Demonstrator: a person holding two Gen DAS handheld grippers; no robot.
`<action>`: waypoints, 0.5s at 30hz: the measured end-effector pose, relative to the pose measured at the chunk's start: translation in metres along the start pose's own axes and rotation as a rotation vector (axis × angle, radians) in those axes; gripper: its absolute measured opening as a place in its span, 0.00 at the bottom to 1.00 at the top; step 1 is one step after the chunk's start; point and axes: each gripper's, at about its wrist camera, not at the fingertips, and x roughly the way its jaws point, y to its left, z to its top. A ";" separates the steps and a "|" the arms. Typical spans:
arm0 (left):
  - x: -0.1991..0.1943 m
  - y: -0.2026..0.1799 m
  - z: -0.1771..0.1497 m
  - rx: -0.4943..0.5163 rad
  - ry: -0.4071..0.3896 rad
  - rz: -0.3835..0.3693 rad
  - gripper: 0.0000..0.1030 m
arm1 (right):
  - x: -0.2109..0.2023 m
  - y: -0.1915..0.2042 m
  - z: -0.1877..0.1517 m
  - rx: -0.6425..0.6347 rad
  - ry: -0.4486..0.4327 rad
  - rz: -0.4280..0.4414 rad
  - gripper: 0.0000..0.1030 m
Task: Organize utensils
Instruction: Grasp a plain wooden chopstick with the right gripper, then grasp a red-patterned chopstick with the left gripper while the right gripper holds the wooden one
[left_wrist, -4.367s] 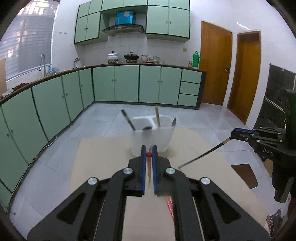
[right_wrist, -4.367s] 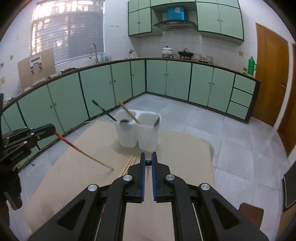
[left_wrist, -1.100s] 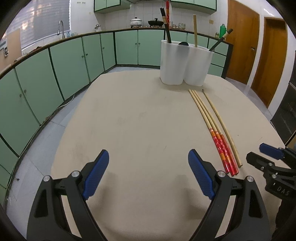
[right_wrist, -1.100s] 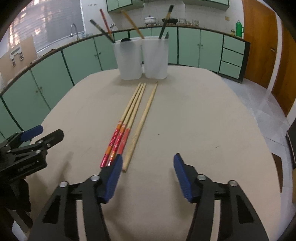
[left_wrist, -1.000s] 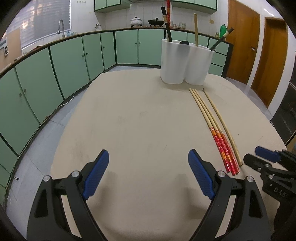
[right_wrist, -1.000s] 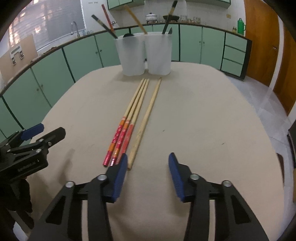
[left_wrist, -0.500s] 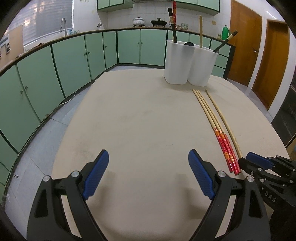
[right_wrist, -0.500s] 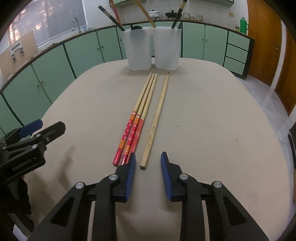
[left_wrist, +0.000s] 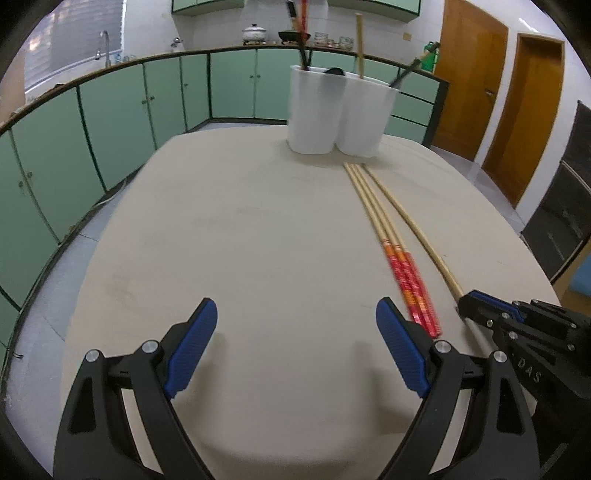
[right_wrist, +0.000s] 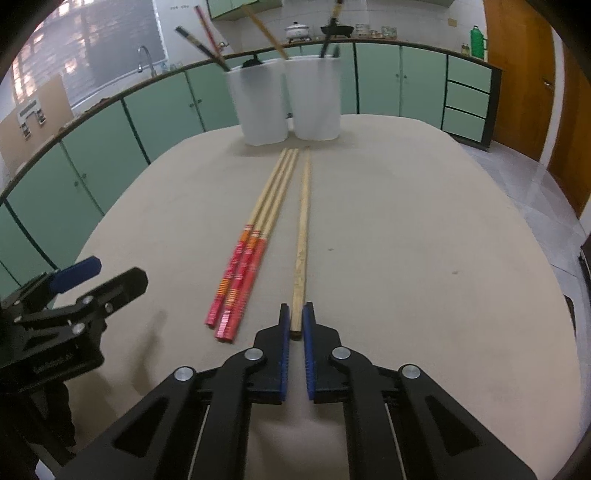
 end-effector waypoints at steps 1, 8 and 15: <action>0.001 -0.004 -0.001 0.002 0.005 -0.010 0.83 | -0.001 -0.003 0.000 0.001 -0.002 -0.007 0.07; 0.010 -0.030 -0.005 0.026 0.041 -0.060 0.83 | -0.004 -0.026 -0.001 -0.009 -0.010 -0.052 0.07; 0.019 -0.045 -0.007 0.055 0.086 -0.022 0.83 | -0.005 -0.034 -0.001 -0.018 -0.015 -0.049 0.07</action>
